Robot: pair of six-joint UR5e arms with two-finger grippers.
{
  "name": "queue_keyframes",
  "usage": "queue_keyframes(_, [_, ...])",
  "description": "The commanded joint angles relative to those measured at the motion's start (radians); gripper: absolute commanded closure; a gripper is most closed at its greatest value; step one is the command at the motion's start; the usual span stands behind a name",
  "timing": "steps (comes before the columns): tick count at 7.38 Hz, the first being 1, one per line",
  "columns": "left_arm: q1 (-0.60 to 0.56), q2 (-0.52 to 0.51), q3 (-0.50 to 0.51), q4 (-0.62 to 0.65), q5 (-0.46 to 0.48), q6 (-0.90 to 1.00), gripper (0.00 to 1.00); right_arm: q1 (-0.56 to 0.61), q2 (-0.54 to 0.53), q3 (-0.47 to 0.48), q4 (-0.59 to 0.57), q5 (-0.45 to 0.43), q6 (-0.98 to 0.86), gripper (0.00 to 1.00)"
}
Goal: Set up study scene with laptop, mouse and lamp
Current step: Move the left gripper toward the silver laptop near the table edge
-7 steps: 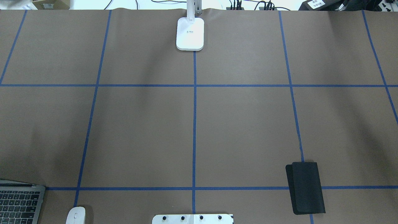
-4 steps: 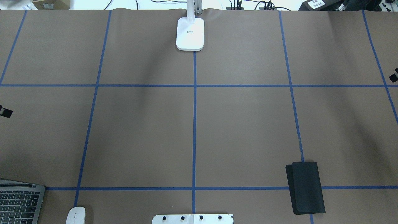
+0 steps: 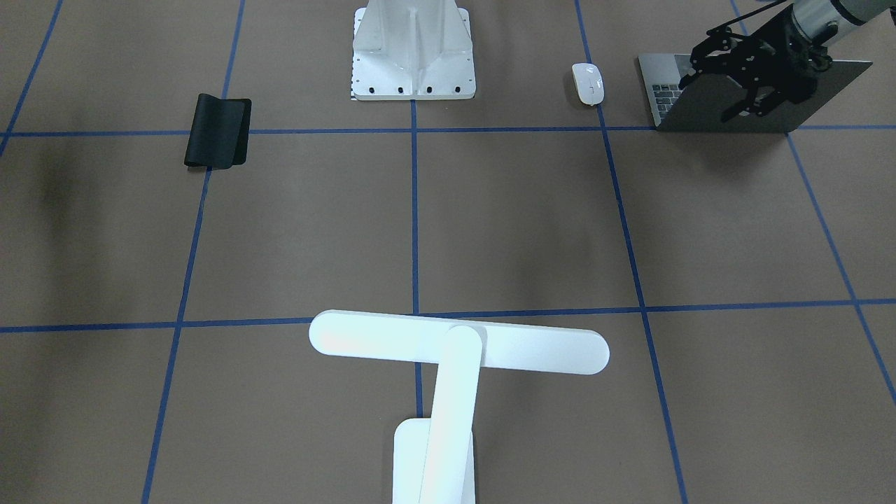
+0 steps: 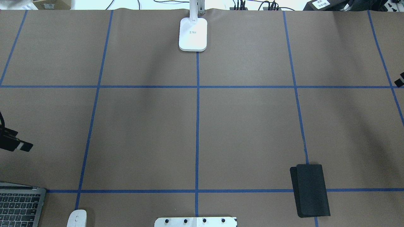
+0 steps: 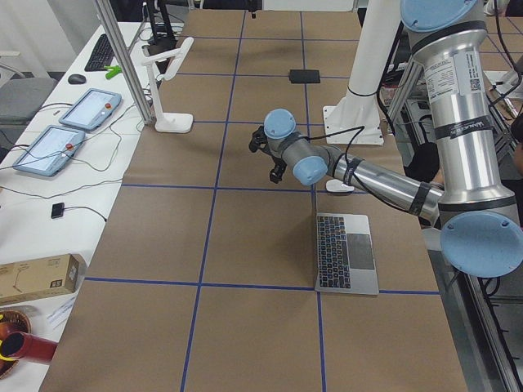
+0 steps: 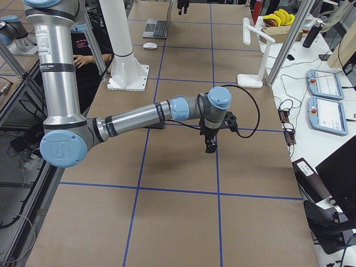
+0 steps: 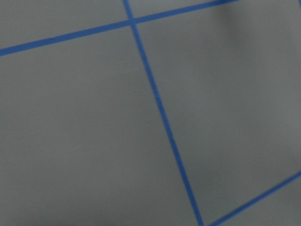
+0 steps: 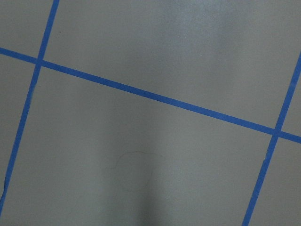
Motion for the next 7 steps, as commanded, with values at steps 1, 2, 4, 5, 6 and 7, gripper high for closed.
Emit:
queue_keyframes(1, [0.058, 0.044, 0.001, -0.063, 0.008, 0.215, 0.0, -0.001, -0.001, -0.001, 0.002, -0.001, 0.0, 0.01])
queue_keyframes(2, [0.056, 0.074, -0.004, -0.065, 0.011, 0.286, 0.0, -0.001, -0.001, 0.0, 0.002, -0.001, 0.0, 0.01])
queue_keyframes(4, [0.054, 0.078, -0.004, -0.066, 0.01, 0.389, 0.0, -0.001, -0.001, 0.0, 0.002, -0.001, 0.0, 0.01])
queue_keyframes(5, [0.058, 0.109, -0.005, -0.066, 0.001, 0.391, 0.0, -0.001, -0.001, 0.0, 0.002, -0.001, 0.0, 0.01])
queue_keyframes(6, [0.058, 0.144, -0.007, -0.068, -0.016, 0.393, 0.0, -0.001, -0.001, -0.001, 0.002, -0.001, 0.0, 0.01])
queue_keyframes(7, [0.056, 0.17, -0.005, -0.066, -0.045, 0.393, 0.0, -0.002, -0.001, 0.0, 0.002, -0.001, 0.0, 0.01])
